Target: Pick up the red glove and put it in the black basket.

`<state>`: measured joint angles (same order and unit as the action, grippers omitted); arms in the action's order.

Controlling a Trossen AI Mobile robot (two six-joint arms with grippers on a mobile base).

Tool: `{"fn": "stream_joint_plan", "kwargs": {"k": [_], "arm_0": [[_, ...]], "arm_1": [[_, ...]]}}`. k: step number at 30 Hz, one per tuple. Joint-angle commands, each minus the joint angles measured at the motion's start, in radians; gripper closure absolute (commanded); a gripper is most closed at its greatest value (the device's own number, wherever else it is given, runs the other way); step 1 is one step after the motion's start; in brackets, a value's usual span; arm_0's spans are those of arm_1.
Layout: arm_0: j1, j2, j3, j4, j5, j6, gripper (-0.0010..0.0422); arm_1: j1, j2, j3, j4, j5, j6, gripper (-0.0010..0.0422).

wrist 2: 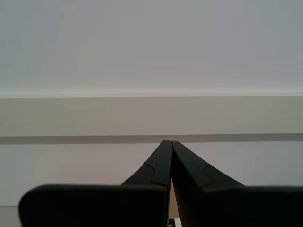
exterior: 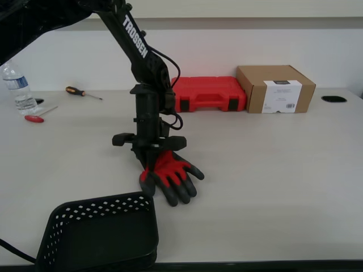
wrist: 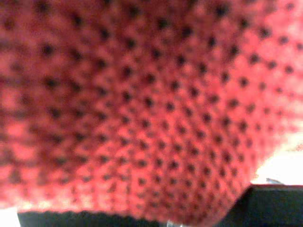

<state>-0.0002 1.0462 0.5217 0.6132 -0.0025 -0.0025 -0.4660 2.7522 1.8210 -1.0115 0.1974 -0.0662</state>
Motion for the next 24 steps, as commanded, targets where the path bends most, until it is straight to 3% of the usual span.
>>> {"fn": "stream_joint_plan", "kwargs": {"k": [1, 11, 14, 17, 24], "arm_0": [[0.0, 0.0, 0.001, 0.002, 0.0, 0.003, 0.0412], [0.0, 0.0, 0.001, 0.0, 0.0, 0.003, 0.0412], [0.0, 0.0, 0.001, -0.01, 0.0, 0.003, 0.0412], [0.001, 0.0, 0.001, -0.021, -0.001, 0.003, 0.0412], [0.001, 0.0, 0.001, -0.037, 0.0, 0.003, 0.0412]], "arm_1": [[0.0, -0.069, -0.002, 0.001, -0.005, 0.018, 0.0414], [-0.001, -0.244, -0.03, -0.047, -0.007, 0.033, 0.0414], [-0.002, -0.362, -0.093, -0.062, -0.053, 0.033, 0.0414], [-0.002, -0.538, -0.253, -0.062, -0.09, 0.034, 0.0413], [-0.003, -0.861, -0.601, -0.006, -0.01, -0.037, 0.0413]]}}
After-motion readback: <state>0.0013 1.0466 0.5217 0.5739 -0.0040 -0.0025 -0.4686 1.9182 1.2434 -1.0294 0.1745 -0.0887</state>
